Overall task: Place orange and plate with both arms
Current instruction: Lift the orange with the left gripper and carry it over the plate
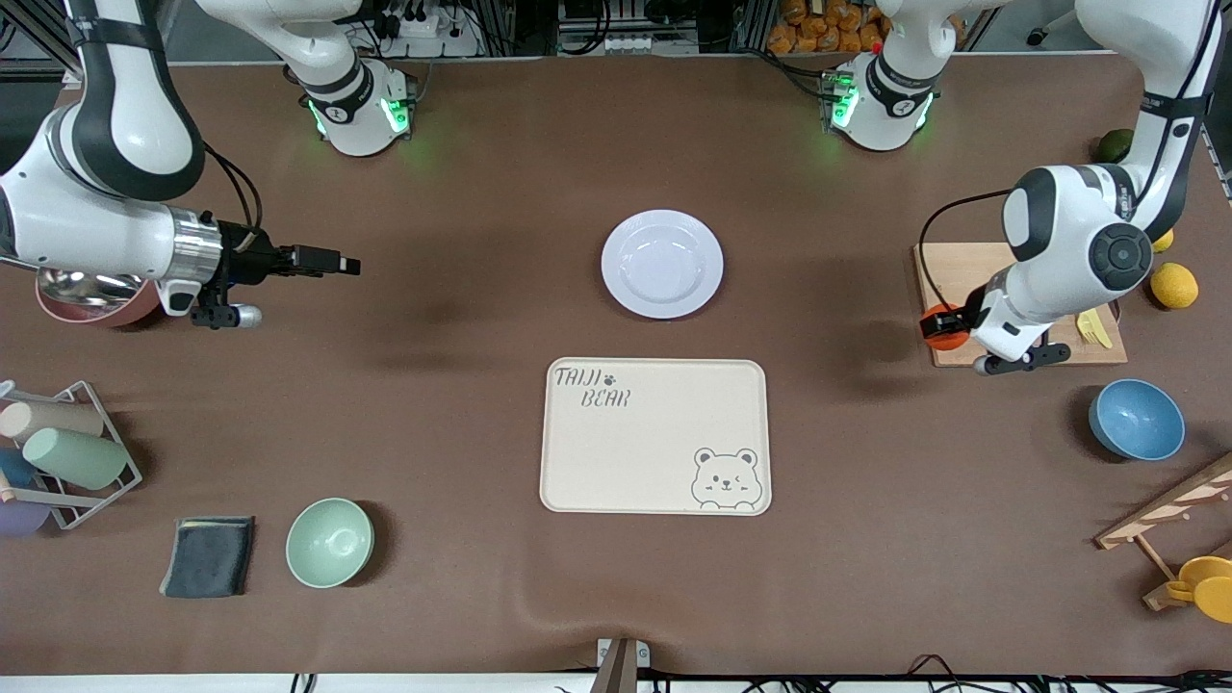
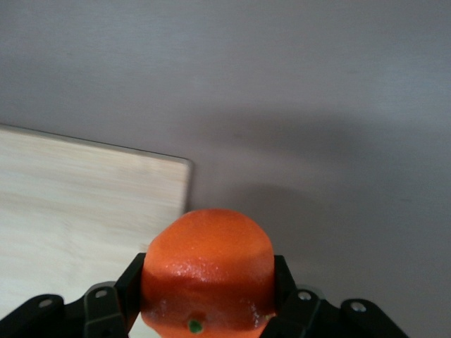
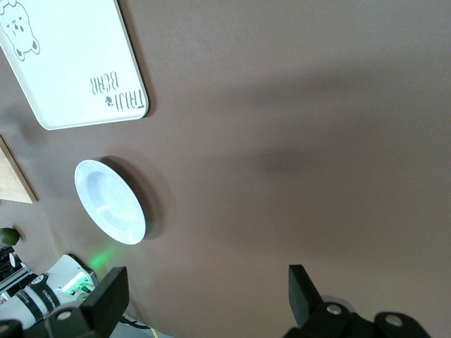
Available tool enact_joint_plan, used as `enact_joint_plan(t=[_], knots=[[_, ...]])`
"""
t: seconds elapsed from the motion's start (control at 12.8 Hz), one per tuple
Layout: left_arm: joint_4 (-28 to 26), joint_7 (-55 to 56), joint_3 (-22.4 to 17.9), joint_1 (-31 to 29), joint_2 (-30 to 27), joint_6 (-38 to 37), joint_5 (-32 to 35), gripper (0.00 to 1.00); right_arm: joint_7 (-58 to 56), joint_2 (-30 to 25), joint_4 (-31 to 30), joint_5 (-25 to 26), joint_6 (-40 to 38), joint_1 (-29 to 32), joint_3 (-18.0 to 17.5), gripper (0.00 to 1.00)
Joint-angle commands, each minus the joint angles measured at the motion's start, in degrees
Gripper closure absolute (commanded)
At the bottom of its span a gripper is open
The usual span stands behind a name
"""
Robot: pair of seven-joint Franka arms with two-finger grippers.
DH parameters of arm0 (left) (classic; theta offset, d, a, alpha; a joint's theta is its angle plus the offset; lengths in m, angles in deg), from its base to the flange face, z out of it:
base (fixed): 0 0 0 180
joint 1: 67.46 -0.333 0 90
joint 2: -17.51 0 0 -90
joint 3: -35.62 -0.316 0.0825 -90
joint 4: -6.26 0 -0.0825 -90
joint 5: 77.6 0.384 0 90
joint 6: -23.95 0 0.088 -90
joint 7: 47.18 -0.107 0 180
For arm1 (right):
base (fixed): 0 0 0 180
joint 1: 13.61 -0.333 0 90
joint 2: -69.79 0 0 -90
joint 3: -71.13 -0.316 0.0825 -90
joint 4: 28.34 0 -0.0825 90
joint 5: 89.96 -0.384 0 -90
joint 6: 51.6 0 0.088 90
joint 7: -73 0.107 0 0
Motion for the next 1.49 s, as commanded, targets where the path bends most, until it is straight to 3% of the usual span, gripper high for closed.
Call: enact_joint_plan(t=[0.0,0.39,0.63,1.41], knots=[[1.8,8.3,6.6,-0.5,-2.0,-3.8,-1.2,1.0,0.0,-1.8,-3.5,-4.7,2.0,-1.6,0.0,0.0],[3.5,30.3,20.2,0.2,-0.8,-4.0,-1.2,1.0,-1.8,-0.8,-6.6,-8.6,6.0,-4.0,-0.1,0.0],[4.0,41.1,26.1,1.3,0.8,-3.9,-1.2,1.0,-11.9,0.4,-10.2,-15.6,6.4,-2.7,0.1,0.0],[5.2,69.8,26.9,20.0,12.8,6.9,-0.8,1.0,-20.1,4.9,-12.6,-23.7,7.6,-3.2,0.0,0.0]])
